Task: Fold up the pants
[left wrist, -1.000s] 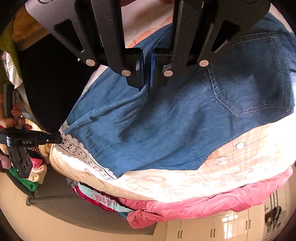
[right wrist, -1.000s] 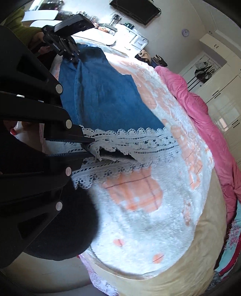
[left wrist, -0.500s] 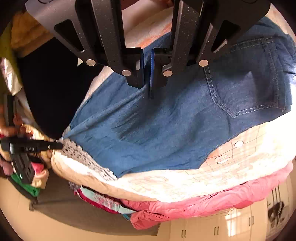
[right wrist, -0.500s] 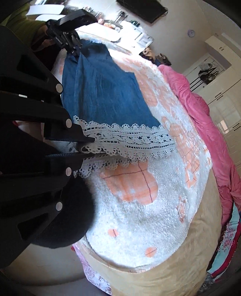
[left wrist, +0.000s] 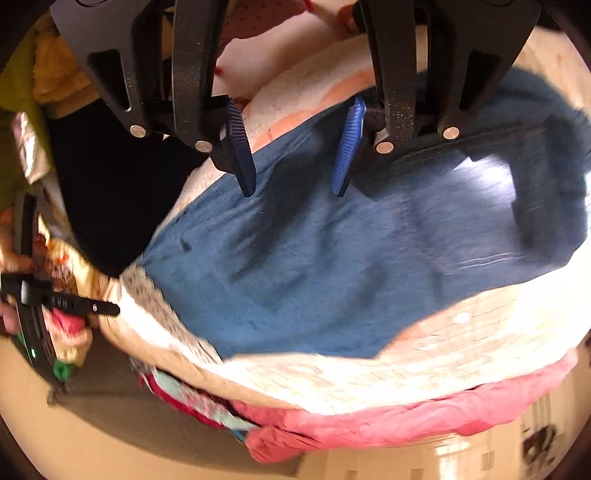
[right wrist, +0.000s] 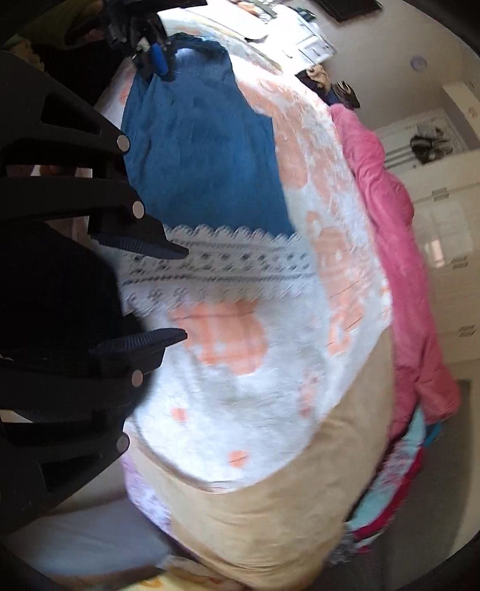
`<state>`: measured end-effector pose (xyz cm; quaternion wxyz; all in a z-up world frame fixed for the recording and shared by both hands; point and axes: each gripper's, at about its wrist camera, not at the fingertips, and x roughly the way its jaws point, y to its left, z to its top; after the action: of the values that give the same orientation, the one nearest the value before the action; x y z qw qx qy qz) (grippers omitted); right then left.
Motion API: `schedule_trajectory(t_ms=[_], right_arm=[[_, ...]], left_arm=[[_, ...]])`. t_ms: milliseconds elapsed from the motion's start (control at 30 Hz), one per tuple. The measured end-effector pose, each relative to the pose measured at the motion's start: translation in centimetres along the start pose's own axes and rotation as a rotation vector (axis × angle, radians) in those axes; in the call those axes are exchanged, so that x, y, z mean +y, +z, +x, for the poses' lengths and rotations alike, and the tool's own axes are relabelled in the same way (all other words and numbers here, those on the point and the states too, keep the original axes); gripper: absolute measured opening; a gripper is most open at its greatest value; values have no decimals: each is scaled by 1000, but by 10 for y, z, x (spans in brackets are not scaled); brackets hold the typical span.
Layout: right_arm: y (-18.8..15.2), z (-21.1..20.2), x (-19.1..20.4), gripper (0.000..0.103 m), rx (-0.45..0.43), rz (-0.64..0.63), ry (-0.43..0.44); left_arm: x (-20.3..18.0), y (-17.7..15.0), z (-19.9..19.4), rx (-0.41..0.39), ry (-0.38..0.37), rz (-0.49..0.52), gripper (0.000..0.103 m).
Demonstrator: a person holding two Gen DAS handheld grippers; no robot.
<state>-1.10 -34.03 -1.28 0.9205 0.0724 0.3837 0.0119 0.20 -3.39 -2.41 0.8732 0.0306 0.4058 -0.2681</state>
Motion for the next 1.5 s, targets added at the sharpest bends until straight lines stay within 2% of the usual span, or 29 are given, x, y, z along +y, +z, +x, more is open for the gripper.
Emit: schedule_trajectory(t_ms=[133, 200, 267, 333, 400, 533, 567, 600, 633, 700, 767, 867, 967, 1000, 1067, 1133, 1167, 1333, 1433, 1500], right_arm=[[5, 15, 41, 46, 9, -128, 95], [8, 28, 60, 47, 25, -181, 129], [9, 42, 75, 50, 50, -225, 158], [9, 54, 82, 50, 74, -238, 165], [7, 64, 83, 50, 104, -240, 161], [-6, 75, 80, 53, 151, -251, 121], [-8, 76, 78, 53, 154, -247, 134], [-11, 76, 74, 53, 154, -241, 143], [-12, 76, 72, 53, 155, -230, 152], [-14, 77, 69, 53, 164, -212, 166], [-14, 76, 70, 53, 170, -210, 171], [-15, 75, 68, 53, 177, -214, 178], [-17, 76, 68, 53, 174, -210, 180], [-17, 77, 68, 54, 174, -209, 181], [-17, 77, 67, 56, 174, -209, 193], [-17, 76, 66, 57, 173, -209, 202], [-16, 74, 65, 57, 171, -201, 215], [0, 44, 47, 57, 42, -139, 275], [21, 39, 26, 57, -3, -72, 275], [40, 47, 8, 57, -9, -15, 254]], left_arm=[[39, 2, -44, -107, 117, -145, 52], [71, -2, -69, -162, 199, -263, 61], [96, -7, -80, -163, 274, -351, 70], [121, -14, -83, -132, 338, -438, 73], [141, -20, -81, -122, 381, -520, 91], [163, -26, -62, -91, 316, -627, 91], [163, -27, -56, -81, 305, -631, 83], [159, -23, -48, -81, 291, -614, 52], [155, -21, -43, -81, 294, -599, 45], [142, -15, -39, -65, 353, -546, 39], [141, -14, -50, -100, 359, -528, 36], [151, -18, -67, -121, 410, -511, 38], [166, -30, -50, -57, 384, -552, 45], [166, -31, -48, -62, 381, -556, 46], [166, -31, -55, -88, 384, -564, 56], [163, -29, -62, -94, 417, -566, 62], [160, -27, -69, -107, 423, -560, 62], [129, -8, -101, -180, 465, -465, 71], [118, 10, -103, -208, 425, -440, 73], [109, 28, -91, -211, 367, -414, 75]])
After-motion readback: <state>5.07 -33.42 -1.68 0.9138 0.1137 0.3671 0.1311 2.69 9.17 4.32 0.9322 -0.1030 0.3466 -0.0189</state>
